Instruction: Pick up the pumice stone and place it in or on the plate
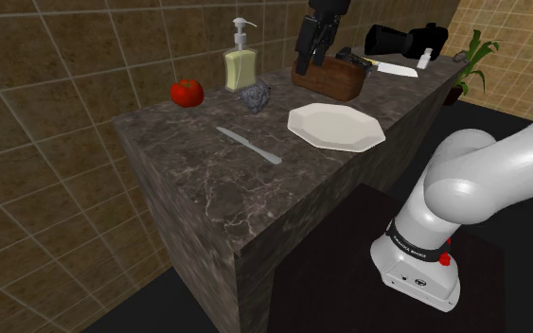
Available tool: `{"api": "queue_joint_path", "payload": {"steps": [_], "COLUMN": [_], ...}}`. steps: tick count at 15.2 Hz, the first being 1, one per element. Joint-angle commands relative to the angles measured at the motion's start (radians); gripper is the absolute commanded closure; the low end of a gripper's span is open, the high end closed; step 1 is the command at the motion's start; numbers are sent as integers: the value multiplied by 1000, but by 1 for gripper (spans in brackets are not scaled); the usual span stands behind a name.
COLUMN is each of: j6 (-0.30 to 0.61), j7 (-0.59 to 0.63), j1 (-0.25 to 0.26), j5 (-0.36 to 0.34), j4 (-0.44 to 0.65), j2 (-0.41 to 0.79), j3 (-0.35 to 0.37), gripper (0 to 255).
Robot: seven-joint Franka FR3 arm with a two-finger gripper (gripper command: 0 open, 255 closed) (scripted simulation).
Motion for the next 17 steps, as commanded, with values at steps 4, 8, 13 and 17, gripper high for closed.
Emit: {"api": "queue_joint_path", "payload": {"steps": [4,8,13,17], "j6": [49,92,93,40], "j7": [-146,-346,-604,-809], "j1": [17,49,91,104], "j5": [13,55,157,273], "j4": [26,97,244,408], "j2": [89,235,458,665], "j3": [-94,-211,-339,-413], "gripper": [0,0,0,0]}}
